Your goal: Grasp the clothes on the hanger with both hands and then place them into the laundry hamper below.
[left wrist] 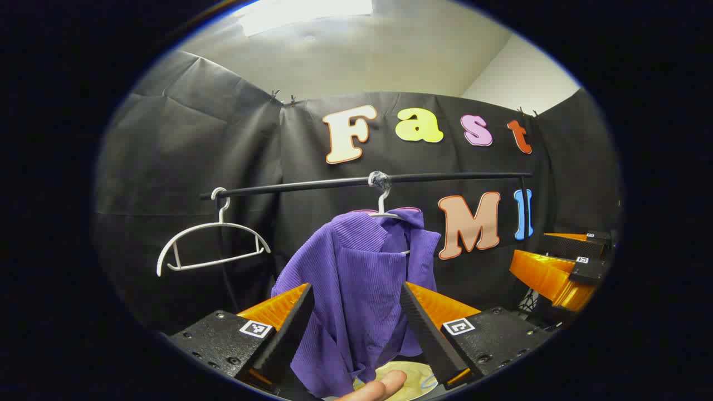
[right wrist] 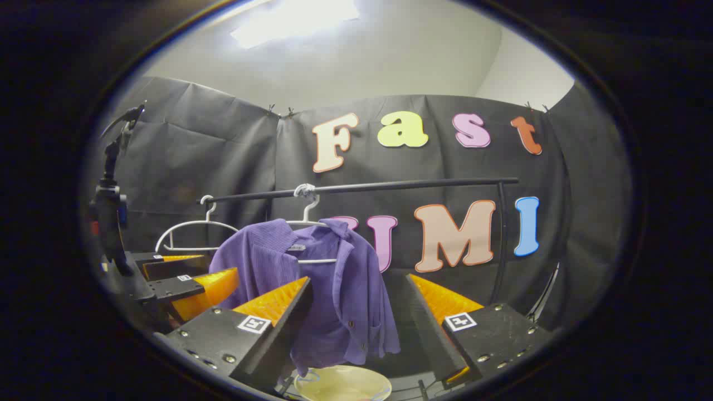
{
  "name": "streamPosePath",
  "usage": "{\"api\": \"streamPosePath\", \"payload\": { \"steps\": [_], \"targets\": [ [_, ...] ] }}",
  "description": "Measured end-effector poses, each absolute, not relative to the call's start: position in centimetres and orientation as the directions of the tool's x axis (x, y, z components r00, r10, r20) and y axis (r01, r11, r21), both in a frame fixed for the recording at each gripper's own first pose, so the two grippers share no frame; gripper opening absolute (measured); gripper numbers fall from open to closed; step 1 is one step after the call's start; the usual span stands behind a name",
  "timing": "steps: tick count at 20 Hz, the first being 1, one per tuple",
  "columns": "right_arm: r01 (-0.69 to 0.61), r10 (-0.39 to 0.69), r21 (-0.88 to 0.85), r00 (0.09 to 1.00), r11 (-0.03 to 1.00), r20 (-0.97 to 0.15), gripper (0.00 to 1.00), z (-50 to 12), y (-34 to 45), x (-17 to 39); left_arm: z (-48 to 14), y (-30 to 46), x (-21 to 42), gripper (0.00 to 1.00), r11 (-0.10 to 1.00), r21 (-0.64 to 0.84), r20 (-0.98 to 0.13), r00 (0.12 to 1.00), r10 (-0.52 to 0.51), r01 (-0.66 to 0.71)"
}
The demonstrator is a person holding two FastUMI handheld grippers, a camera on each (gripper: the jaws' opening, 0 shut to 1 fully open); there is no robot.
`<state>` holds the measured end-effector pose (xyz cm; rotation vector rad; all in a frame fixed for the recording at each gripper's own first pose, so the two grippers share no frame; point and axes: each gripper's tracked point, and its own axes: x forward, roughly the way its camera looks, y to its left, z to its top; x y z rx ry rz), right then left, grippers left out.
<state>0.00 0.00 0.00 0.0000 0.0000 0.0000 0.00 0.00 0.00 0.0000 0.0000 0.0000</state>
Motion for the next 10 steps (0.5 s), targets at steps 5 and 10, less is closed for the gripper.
{"api": "streamPosePath", "payload": {
  "steps": [5, 10],
  "targets": [
    [0.001, 0.000, 0.016, 0.999, 1.000, -0.033, 0.98, -0.3, -2.1, 0.3, -0.9, -1.0, 1.0, 0.96, 1.000, 0.002, -0.025, 1.000, -0.011, 0.011],
    [-0.027, 0.029, 0.033, 0.998, 0.999, -0.064, 0.98, -0.6, -3.6, 0.7, -0.7, -1.8, 2.2, 0.96, 1.000, -0.001, -0.031, 0.999, -0.017, 0.017]
  ]
}}
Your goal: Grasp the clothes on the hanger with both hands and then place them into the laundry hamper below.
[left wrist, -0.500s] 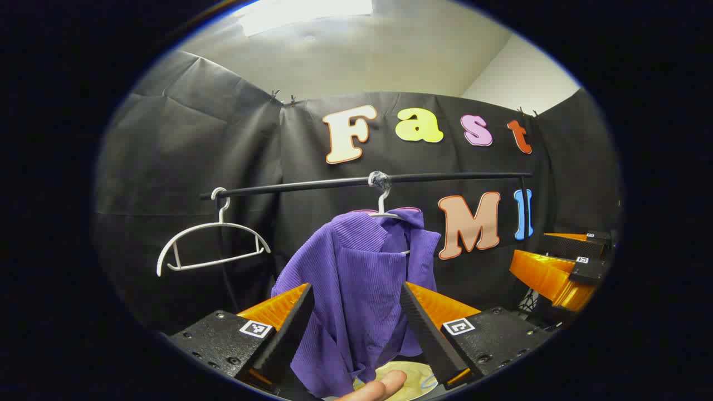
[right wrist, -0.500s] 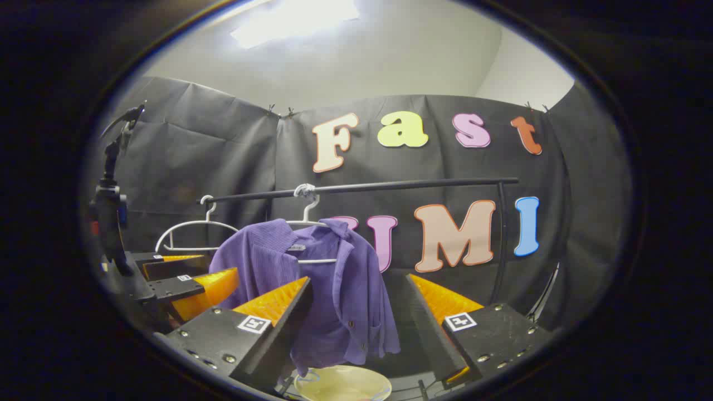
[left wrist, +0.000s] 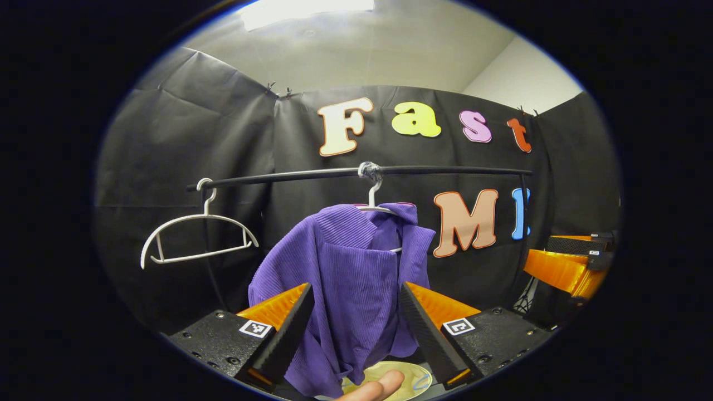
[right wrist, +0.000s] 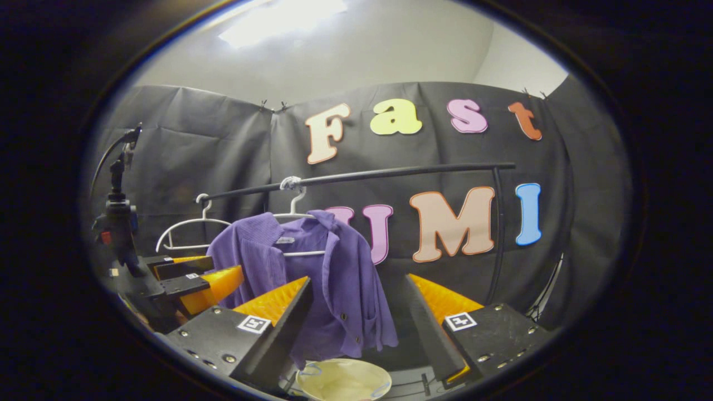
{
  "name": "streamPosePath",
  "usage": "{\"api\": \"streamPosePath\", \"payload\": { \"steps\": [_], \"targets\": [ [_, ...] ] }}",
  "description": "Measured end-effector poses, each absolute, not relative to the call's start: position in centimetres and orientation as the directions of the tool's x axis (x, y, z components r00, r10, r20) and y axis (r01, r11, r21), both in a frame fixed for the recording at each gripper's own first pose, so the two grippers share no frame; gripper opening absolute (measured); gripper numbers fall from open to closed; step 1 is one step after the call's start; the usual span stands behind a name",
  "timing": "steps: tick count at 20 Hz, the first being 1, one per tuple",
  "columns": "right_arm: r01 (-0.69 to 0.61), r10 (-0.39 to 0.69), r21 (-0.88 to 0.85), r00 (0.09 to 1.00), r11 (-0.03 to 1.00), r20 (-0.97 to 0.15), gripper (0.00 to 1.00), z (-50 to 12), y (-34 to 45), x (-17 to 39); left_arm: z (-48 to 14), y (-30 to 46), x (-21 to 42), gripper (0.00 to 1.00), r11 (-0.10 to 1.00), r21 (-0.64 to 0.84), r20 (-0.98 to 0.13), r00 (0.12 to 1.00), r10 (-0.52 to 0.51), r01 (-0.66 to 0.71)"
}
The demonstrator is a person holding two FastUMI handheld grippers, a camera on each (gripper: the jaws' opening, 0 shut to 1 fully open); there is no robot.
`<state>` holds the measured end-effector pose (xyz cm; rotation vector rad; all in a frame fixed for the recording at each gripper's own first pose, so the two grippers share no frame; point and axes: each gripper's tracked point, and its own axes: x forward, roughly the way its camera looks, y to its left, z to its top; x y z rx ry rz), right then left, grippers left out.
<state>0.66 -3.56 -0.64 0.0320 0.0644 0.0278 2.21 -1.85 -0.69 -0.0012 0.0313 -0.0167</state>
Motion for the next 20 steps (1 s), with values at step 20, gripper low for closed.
{"api": "streamPosePath", "payload": {
  "steps": [20],
  "targets": [
    [-0.222, 0.234, 0.093, 0.960, 0.971, -0.155, 0.98, -9.5, -2.7, 11.0, -7.9, -4.0, 9.8, 0.95, 0.972, 0.080, -0.028, 0.974, 0.226, -0.223]
  ]
}}
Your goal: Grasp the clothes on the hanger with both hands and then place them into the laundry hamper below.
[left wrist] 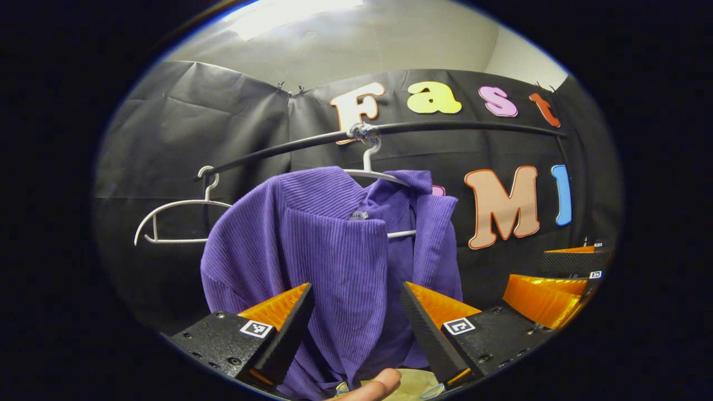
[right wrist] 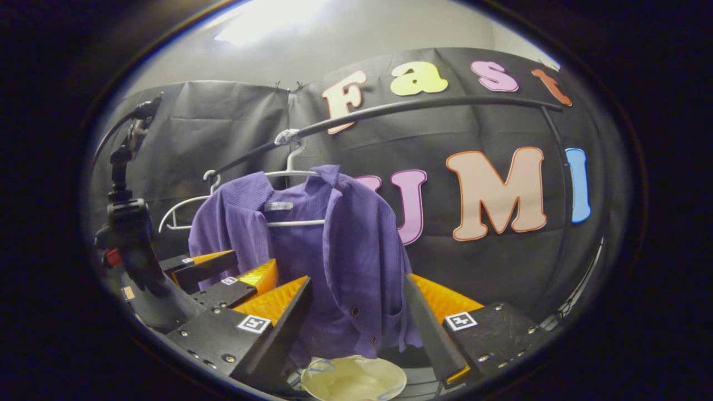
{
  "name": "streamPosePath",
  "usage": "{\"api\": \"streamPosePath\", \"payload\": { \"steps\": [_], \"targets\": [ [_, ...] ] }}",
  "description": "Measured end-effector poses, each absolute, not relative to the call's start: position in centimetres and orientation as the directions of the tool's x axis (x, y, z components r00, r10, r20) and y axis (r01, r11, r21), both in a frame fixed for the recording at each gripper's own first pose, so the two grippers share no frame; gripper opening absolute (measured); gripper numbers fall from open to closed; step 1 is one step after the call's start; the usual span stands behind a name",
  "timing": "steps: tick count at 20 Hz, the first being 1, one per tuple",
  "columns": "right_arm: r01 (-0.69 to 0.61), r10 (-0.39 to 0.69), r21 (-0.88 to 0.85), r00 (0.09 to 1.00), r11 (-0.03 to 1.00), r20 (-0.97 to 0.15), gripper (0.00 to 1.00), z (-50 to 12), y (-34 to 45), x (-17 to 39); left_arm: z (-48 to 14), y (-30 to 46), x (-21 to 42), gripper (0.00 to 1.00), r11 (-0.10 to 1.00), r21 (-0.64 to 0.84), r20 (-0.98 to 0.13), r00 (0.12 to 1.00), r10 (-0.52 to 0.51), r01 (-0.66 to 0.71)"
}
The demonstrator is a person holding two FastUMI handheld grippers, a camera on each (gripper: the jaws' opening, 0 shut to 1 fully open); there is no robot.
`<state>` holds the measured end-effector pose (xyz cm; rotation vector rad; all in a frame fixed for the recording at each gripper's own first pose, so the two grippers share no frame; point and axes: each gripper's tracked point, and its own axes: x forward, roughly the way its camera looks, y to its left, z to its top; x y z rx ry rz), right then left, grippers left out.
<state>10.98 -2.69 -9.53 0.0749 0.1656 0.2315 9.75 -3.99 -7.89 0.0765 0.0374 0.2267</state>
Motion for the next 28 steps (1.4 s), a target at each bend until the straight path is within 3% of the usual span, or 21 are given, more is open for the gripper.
{"api": "streamPosePath", "payload": {
  "steps": [4, 7, 12, 14, 19, 22, 23, 28],
  "targets": [
    [-0.242, 0.252, 0.085, 0.956, 0.967, -0.148, 0.99, -10.7, -1.6, 15.0, -9.3, -4.2, 12.0, 0.95, 0.971, 0.079, -0.055, 0.972, 0.229, -0.225],
    [-0.301, 0.310, 0.087, 0.943, 0.950, -0.125, 0.99, -11.2, 0.8, 17.4, -10.0, -1.9, 12.8, 0.99, 0.951, 0.083, -0.048, 0.952, 0.302, -0.298],
    [-0.368, 0.376, 0.112, 0.924, 0.923, -0.070, 0.93, -11.0, 4.3, 19.5, -9.6, 0.2, 12.5, 0.91, 0.930, 0.055, 0.002, 0.932, 0.363, -0.363],
    [-0.382, 0.392, 0.141, 0.918, 0.913, -0.056, 0.96, -10.8, 5.4, 20.1, -8.9, 0.9, 12.3, 0.87, 0.924, 0.072, 0.037, 0.927, 0.374, -0.376],
    [-0.316, 0.324, 0.126, 0.945, 0.940, -0.048, 0.96, -10.4, 5.6, 22.9, -8.6, 1.9, 12.5, 0.74, 0.928, 0.068, 0.069, 0.929, 0.363, -0.367],
    [-0.298, 0.304, 0.116, 0.952, 0.948, -0.042, 1.00, -11.0, 5.5, 23.3, -10.7, 1.6, 13.1, 0.61, 0.938, 0.028, 0.004, 0.938, 0.345, -0.345],
    [-0.285, 0.291, 0.114, 0.956, 0.952, -0.045, 0.96, -11.5, 5.2, 23.6, -11.1, 1.3, 13.1, 0.58, 0.940, 0.030, 0.001, 0.940, 0.340, -0.340],
    [-0.261, 0.265, 0.059, 0.962, 0.963, -0.070, 0.90, -13.4, 4.3, 24.3, -14.2, 0.2, 14.5, 0.60, 0.927, 0.128, -0.030, 0.933, 0.359, -0.353]
  ]
}}
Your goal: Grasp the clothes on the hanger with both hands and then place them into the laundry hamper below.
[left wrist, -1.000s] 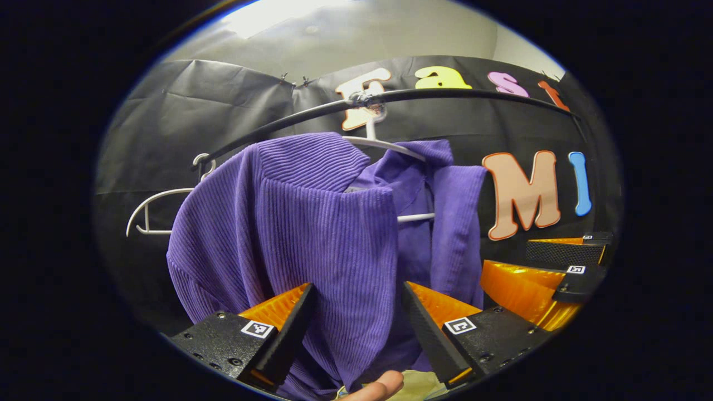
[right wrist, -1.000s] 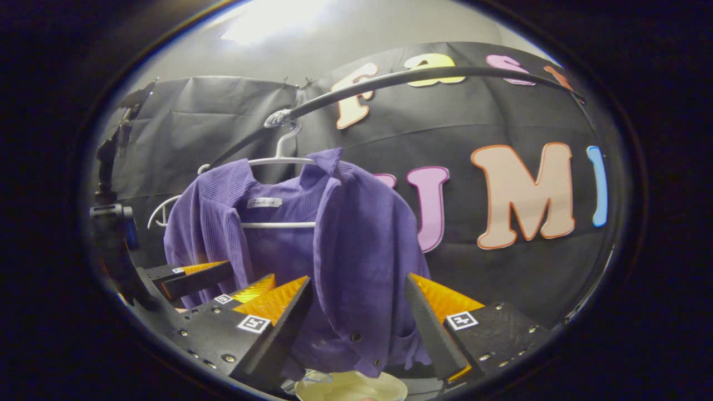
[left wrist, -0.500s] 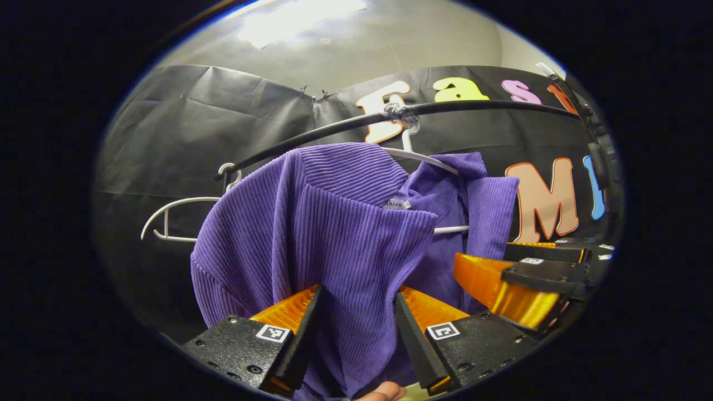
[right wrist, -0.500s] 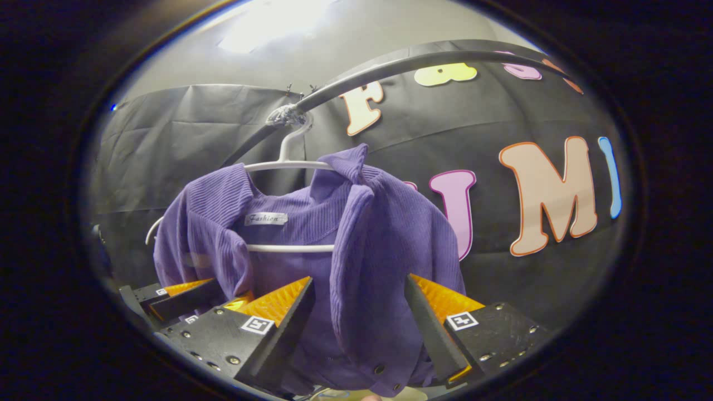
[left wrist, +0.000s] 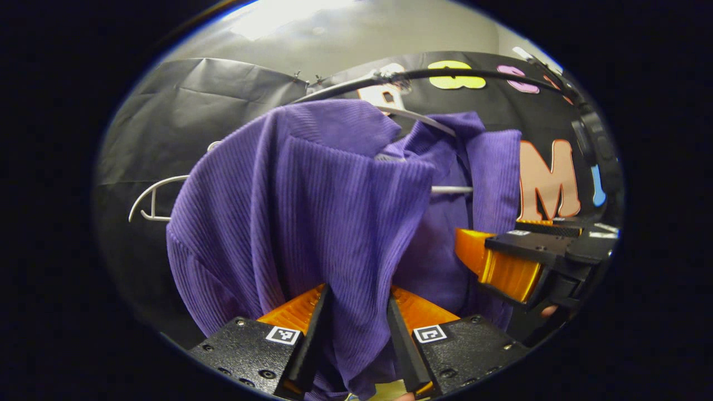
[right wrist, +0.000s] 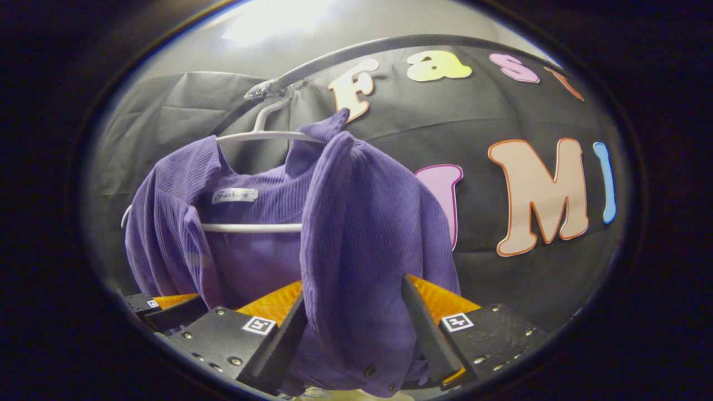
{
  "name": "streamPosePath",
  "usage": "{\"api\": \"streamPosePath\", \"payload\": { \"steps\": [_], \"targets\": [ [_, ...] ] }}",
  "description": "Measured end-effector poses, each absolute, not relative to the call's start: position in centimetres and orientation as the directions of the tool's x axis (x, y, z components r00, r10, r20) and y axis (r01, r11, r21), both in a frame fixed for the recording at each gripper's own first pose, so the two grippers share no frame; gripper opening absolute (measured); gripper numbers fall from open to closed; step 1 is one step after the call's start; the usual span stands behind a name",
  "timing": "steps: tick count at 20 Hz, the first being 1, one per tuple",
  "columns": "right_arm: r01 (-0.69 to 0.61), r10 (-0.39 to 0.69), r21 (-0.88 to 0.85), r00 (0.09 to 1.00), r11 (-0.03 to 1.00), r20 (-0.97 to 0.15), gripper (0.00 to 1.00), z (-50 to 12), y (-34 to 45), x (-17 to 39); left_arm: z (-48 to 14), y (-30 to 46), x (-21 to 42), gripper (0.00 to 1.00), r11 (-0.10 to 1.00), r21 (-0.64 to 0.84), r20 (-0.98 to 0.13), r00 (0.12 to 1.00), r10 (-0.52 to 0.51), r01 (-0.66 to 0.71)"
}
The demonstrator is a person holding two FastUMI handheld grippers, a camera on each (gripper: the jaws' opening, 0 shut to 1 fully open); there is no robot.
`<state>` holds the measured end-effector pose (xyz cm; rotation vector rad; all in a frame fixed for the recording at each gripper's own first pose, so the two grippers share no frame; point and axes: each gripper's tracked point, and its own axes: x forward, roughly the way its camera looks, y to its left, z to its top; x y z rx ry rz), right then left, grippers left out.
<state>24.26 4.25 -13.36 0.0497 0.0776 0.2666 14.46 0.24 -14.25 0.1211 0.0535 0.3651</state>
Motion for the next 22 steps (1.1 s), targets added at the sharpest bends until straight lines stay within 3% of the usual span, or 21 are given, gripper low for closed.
{"api": "streamPosePath", "payload": {
  "steps": [4, 5, 6, 7, 11, 13, 14, 18, 20, 22],
  "targets": [
    [-0.299, 0.300, 0.022, 0.952, 0.954, -0.052, 0.90, -13.9, 3.9, 22.1, -15.2, 0.6, 14.4, 0.51, 0.921, 0.107, 0.026, 0.927, 0.373, -0.374],
    [-0.314, 0.315, 0.023, 0.948, 0.949, -0.036, 0.89, -13.9, 3.9, 21.3, -15.3, 0.7, 14.0, 0.45, 0.926, 0.074, 0.039, 0.928, 0.369, -0.371],
    [-0.329, 0.330, 0.028, 0.944, 0.944, -0.026, 0.90, -13.9, 4.0, 20.6, -15.3, 0.6, 14.0, 0.48, 0.933, 0.037, 0.057, 0.933, 0.356, -0.359],
    [-0.340, 0.341, 0.033, 0.940, 0.940, -0.026, 0.89, -14.0, 4.0, 20.1, -15.1, 1.1, 13.7, 0.45, 0.935, 0.001, 0.079, 0.932, 0.355, -0.356],
    [-0.341, 0.341, 0.019, 0.940, 0.940, -0.018, 0.90, -13.8, 4.4, 20.6, -14.2, 3.6, 13.6, 0.15, 0.927, -0.123, 0.114, 0.923, 0.367, -0.354],
    [-0.262, 0.263, 0.021, 0.965, 0.965, -0.028, 0.93, -13.9, 3.7, 22.7, -14.4, 3.3, 13.8, 0.10, 0.936, -0.119, 0.072, 0.937, 0.341, -0.332],
    [-0.229, 0.231, 0.035, 0.972, 0.973, -0.037, 0.88, -13.8, 3.7, 23.9, -14.2, 3.1, 13.6, 0.09, 0.940, -0.111, 0.060, 0.942, 0.331, -0.324],
    [-0.148, 0.152, 0.055, 0.984, 0.987, -0.089, 0.29, -15.0, 3.2, 27.1, -13.7, -0.1, 13.1, 0.04, 0.978, -0.078, 0.048, 0.980, 0.196, -0.192],
    [-0.132, 0.136, 0.091, 0.990, 0.987, -0.032, 0.05, -14.6, 2.1, 26.8, -13.4, -1.7, 12.4, 0.02, 0.993, -0.063, 0.046, 0.994, 0.099, -0.096],
    [-0.135, 0.140, 0.155, 0.990, 0.979, -0.022, 0.05, -14.4, 1.1, 26.2, -13.4, -1.9, 12.1, 0.00, 0.995, -0.087, 0.024, 0.999, 0.045, -0.043]
  ]
}}
